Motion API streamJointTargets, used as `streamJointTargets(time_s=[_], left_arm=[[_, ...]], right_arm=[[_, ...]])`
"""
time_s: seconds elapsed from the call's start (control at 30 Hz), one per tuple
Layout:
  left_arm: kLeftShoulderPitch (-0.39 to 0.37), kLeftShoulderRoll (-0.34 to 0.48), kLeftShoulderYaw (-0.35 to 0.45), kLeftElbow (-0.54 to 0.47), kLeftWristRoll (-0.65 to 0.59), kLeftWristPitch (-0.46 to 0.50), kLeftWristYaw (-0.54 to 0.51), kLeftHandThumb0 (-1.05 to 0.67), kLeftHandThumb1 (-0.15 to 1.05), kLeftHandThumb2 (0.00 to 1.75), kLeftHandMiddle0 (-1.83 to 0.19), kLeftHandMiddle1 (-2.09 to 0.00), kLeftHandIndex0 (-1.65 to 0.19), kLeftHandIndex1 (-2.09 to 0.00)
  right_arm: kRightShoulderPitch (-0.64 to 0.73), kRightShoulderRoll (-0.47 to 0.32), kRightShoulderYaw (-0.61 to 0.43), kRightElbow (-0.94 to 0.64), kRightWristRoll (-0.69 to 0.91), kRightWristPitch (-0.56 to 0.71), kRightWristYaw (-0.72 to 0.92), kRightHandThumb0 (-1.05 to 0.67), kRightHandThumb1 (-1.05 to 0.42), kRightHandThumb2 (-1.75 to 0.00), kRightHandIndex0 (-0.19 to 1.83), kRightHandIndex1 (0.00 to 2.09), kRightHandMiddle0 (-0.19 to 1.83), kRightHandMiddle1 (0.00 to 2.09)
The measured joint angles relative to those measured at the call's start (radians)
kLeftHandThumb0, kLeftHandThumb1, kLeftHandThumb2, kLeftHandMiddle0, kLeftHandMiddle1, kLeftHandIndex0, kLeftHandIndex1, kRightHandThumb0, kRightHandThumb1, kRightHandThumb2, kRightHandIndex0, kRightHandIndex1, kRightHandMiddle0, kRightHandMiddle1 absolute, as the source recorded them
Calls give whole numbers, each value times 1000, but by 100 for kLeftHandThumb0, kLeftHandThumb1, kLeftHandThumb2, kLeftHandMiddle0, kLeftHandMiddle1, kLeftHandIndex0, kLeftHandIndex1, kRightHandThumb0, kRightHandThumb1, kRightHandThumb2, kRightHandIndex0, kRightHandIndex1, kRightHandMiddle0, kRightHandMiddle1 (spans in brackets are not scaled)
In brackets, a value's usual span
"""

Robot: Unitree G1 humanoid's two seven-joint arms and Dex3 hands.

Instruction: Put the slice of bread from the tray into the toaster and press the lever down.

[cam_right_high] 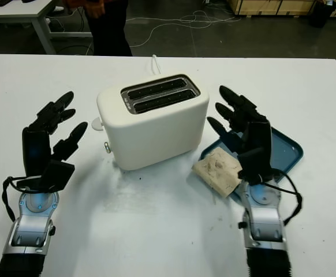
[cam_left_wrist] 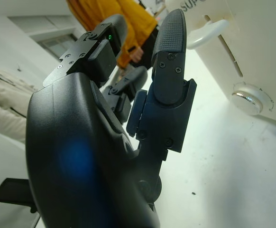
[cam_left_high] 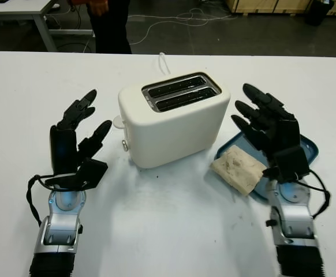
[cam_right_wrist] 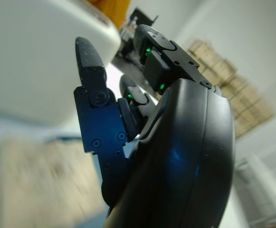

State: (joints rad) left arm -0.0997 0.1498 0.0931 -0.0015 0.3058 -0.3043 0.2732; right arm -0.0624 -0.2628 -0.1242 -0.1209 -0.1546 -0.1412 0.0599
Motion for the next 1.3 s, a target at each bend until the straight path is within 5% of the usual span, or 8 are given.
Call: streamJointTargets(time_s=[0.3,0.67,1.3], left_arm=[[0,-1,-1,1,-3,0,0,-60,92,26,-52,-58,-63,-2],[0,0,0,2,-1,0,0,-60,92,27,-52,-60,-64,-2],[0,-1,2,2,-4,0,4,-60,92,27,-52,-57,-63,-1]], right_arm=[[227,-240,-52,-135,-102,-76,131,-58,-74,0,40,0,40,0],[273,-486,-148,-186,-56,-85,390,-74,-72,0,15,0,17,0],[281,-459,-41,-72,-309,-221,219,-68,-70,0,14,2,21,1]])
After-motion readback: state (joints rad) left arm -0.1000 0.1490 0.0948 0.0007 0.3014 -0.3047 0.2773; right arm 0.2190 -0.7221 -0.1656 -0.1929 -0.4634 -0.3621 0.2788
